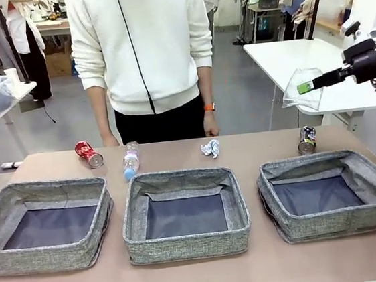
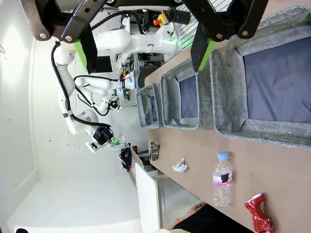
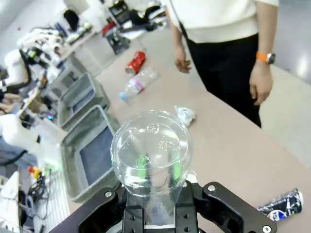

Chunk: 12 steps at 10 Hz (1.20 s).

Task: Sort the waste into the appropriate baskets.
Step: Pick up the waste item pointed out by the person.

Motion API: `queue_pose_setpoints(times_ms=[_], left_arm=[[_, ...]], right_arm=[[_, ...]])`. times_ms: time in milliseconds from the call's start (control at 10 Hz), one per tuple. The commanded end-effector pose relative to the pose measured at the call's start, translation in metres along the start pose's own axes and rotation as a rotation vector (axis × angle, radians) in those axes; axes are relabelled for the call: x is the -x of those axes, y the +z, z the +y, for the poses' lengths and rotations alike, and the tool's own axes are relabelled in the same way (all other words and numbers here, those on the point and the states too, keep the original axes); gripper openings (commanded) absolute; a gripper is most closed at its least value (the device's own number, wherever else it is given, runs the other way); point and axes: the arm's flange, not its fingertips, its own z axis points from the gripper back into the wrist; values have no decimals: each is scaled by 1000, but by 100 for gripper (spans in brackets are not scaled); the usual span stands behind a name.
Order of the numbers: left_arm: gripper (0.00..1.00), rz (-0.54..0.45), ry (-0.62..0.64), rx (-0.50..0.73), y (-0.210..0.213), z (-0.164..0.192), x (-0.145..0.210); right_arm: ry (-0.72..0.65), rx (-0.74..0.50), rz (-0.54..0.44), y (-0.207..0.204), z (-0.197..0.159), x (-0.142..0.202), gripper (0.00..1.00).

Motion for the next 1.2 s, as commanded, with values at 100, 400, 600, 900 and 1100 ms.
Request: queue_pose_setpoints(times_ms=[100, 400, 600, 900, 1100], left_arm=[[100, -4, -16, 17, -1, -2, -1], [100, -4, -16, 17, -1, -2, -1], [100, -4, -16, 17, -1, -2, -1], [100, -4, -16, 17, -1, -2, -1], [100, -4, -16, 17, -1, -2, -1]], right_arm=[[-211, -24, 173, -13, 33, -26, 21], [-422, -5, 426, -50, 94, -78, 21], [-520, -11, 530, -80, 135, -95, 21], [-472, 34, 769, -136, 230, -128, 21], [-443, 77, 903, -178, 274, -155, 21]])
